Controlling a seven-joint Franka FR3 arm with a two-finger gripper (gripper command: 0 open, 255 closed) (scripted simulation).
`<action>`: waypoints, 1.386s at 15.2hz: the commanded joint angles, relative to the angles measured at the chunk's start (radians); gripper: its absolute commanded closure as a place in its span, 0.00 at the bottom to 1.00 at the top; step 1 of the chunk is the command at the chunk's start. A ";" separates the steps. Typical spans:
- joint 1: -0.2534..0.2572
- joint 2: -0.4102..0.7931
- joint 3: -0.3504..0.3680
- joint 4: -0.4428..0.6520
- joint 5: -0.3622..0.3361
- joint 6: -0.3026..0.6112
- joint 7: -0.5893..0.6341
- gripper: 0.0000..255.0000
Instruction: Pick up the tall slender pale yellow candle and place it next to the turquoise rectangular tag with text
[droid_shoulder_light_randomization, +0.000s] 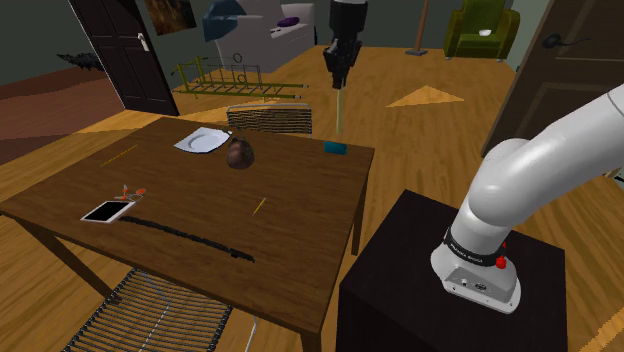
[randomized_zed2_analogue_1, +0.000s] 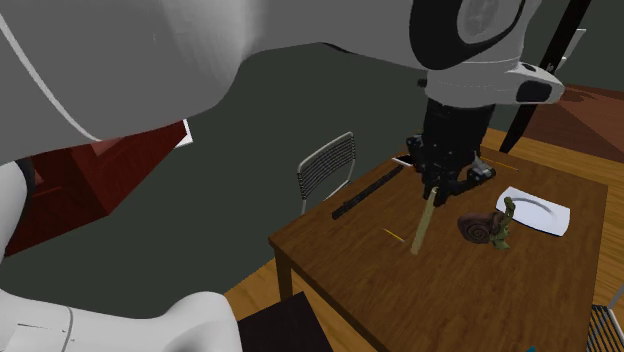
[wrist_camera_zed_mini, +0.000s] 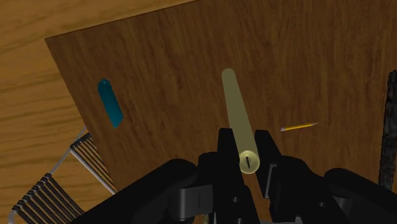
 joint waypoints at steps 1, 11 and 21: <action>-0.015 0.000 -0.041 0.002 -0.016 -0.003 -0.052 1.00; -0.084 0.083 -0.233 0.072 -0.082 0.007 -0.292 1.00; -0.088 0.060 -0.238 -0.069 -0.087 0.125 -0.296 1.00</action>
